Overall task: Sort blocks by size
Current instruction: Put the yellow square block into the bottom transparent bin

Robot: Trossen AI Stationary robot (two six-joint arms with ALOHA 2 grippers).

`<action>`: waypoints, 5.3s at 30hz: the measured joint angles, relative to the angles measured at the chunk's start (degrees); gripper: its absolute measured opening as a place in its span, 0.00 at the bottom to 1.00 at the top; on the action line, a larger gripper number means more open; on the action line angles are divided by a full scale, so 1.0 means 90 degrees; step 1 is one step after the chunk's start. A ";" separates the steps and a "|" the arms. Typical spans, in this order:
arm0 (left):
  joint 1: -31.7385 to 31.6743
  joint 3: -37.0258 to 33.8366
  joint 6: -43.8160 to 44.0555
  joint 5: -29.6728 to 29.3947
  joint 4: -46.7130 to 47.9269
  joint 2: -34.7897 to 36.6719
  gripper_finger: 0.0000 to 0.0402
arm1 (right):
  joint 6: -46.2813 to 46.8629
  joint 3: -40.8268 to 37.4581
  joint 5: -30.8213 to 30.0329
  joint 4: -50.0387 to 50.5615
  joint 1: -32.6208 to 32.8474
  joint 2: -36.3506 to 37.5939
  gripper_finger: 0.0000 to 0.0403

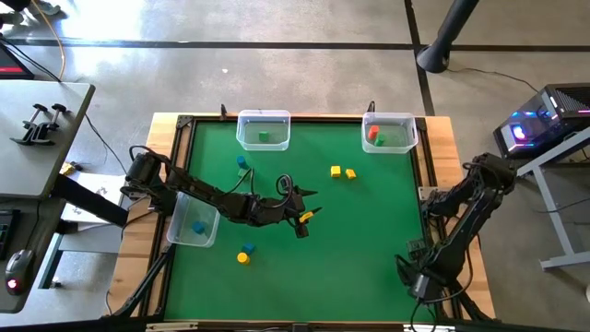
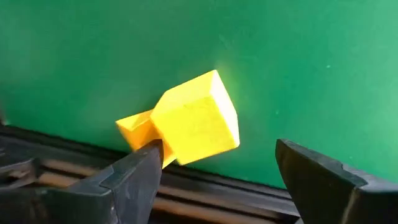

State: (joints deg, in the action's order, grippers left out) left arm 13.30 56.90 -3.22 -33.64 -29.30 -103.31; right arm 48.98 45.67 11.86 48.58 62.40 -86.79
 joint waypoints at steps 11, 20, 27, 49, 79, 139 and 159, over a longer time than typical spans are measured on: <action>0.0000 0.0000 0.0000 0.0000 -0.0005 0.0000 0.52 | -0.0002 0.0001 -0.0548 -0.0222 0.0079 -0.0147 0.76; 0.0000 0.0000 0.0002 -0.0001 -0.0007 0.0000 0.52 | 0.0337 0.0000 -0.0657 -0.0220 0.0026 -0.0147 0.72; 0.0000 0.0000 0.0001 0.0000 -0.0007 0.0000 0.52 | 0.0591 0.0000 -0.0447 -0.0186 -0.0005 -0.0147 0.44; 0.0515 0.0006 -0.2092 0.0099 -0.1793 -0.0491 0.52 | -0.1972 -0.3155 -0.4776 -0.7370 -0.2213 0.2166 0.32; 0.0749 0.0692 -0.6173 0.1410 -0.2932 -0.1400 0.52 | -0.3447 -0.3589 -0.1809 -1.1503 -0.4228 0.2048 0.33; 0.1572 0.2147 0.1785 -0.2506 0.6651 -0.0026 0.26 | -0.2813 -0.3582 -0.4034 -0.9940 -0.4224 0.2048 0.62; 0.2270 -0.1034 1.1304 0.1814 1.1501 0.2681 0.26 | -0.3163 -0.3582 -0.4007 -0.9942 -0.4222 0.2048 0.62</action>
State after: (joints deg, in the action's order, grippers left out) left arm 33.73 47.60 98.51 -17.32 74.21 -79.18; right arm 20.51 13.43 -24.21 -40.91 24.40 -68.36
